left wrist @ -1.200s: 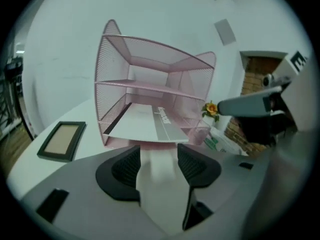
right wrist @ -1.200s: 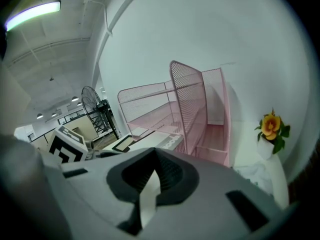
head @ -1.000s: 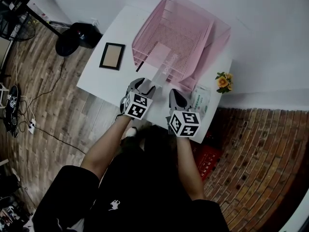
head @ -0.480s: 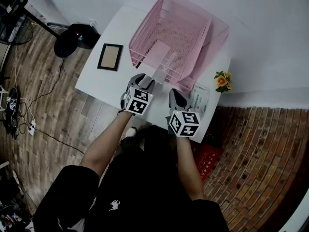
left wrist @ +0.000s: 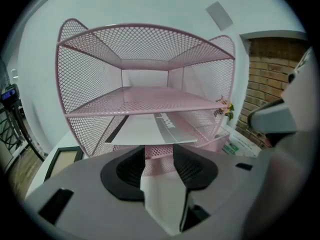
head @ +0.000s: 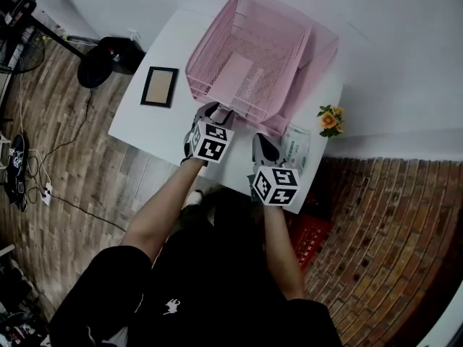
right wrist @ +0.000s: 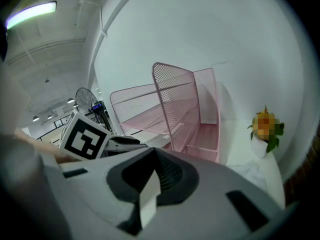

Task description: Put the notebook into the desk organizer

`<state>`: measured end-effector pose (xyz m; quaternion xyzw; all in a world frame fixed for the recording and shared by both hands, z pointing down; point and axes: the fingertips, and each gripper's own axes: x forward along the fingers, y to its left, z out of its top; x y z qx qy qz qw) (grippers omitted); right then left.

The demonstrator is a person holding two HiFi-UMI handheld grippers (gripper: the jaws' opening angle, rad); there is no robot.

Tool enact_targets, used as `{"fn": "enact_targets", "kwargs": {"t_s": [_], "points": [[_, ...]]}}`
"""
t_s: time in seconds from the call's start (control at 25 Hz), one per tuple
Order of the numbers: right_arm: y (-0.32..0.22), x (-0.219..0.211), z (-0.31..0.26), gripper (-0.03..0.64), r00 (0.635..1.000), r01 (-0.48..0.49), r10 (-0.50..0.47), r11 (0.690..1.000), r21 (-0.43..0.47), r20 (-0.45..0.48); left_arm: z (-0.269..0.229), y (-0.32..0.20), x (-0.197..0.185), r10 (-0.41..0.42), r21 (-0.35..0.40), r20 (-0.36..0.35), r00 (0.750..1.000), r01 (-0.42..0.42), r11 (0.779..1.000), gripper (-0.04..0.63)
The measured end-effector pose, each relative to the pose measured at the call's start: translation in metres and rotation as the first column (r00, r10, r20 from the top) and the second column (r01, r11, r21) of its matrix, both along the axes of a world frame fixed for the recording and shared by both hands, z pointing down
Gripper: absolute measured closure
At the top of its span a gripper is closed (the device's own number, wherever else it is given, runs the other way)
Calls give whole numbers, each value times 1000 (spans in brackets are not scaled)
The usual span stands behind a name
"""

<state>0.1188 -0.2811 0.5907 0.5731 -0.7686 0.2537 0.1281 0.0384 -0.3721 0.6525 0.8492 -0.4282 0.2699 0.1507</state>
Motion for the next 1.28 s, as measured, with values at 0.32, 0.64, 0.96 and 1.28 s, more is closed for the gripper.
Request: {"fn": "enact_targets", "kwargs": {"t_s": [0.32, 0.64, 0.96, 1.28], "points": [[-3, 7, 1, 615, 1000, -12, 12, 1000, -2, 7, -1, -2, 12, 14, -95, -31, 999, -17, 995, 417], [-2, 5, -3, 615, 1000, -14, 14, 1000, 8, 15, -3, 1, 6, 31, -112, 17, 999, -29, 993, 474], [4, 7, -15, 615, 999, -38, 37, 998, 40, 24, -12, 9, -7, 23, -56, 34, 999, -21, 998, 582], [19, 1, -50, 615, 997, -66, 62, 990, 122, 34, -48, 40, -24, 44, 21, -6, 999, -44, 999, 591]]}}
